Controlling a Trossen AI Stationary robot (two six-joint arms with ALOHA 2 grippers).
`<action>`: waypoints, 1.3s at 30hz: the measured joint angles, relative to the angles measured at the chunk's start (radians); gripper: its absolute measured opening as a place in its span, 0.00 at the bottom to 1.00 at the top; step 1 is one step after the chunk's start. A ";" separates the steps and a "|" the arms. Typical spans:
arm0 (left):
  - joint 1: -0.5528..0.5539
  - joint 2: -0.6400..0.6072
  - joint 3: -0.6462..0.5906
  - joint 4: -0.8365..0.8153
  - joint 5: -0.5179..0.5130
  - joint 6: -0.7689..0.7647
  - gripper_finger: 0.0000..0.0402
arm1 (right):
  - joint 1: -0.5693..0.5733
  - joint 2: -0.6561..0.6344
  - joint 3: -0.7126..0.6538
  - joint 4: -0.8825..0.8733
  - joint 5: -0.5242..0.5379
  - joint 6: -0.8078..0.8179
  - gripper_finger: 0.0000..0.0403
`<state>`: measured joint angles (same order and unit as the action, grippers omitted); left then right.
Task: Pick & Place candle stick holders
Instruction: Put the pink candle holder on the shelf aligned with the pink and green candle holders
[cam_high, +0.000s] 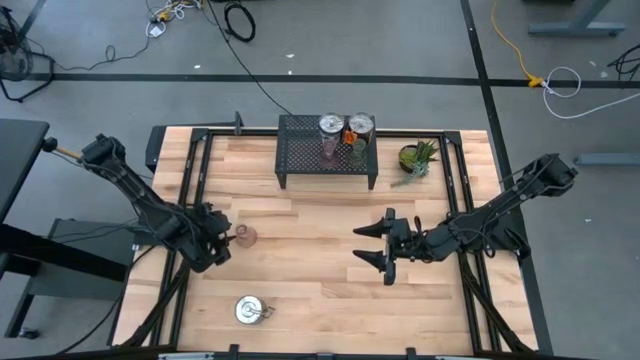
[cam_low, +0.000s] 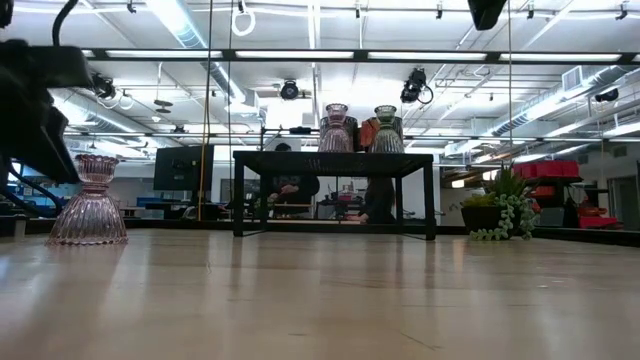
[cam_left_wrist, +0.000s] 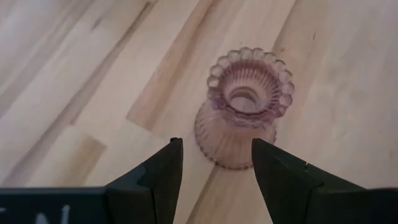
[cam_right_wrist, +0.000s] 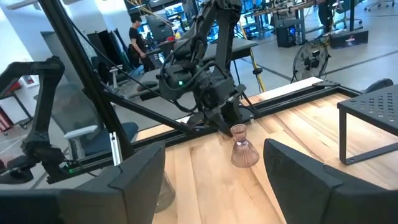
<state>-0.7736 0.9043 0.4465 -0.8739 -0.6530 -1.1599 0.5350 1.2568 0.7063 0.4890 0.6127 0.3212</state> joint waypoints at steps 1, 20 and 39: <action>-0.003 0.000 -0.016 0.033 -0.008 0.001 0.49 | 0.000 0.000 0.000 0.002 0.000 -0.001 0.67; -0.011 0.000 -0.248 0.538 -0.222 0.179 0.49 | 0.000 0.000 0.000 0.005 0.000 -0.016 0.67; -0.011 -0.001 -0.295 0.606 -0.311 0.182 0.31 | 0.000 0.000 0.000 0.005 0.000 -0.016 0.67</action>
<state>-0.7841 0.9035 0.1512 -0.2678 -0.9642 -0.9778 0.5350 1.2564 0.7063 0.4938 0.6128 0.3054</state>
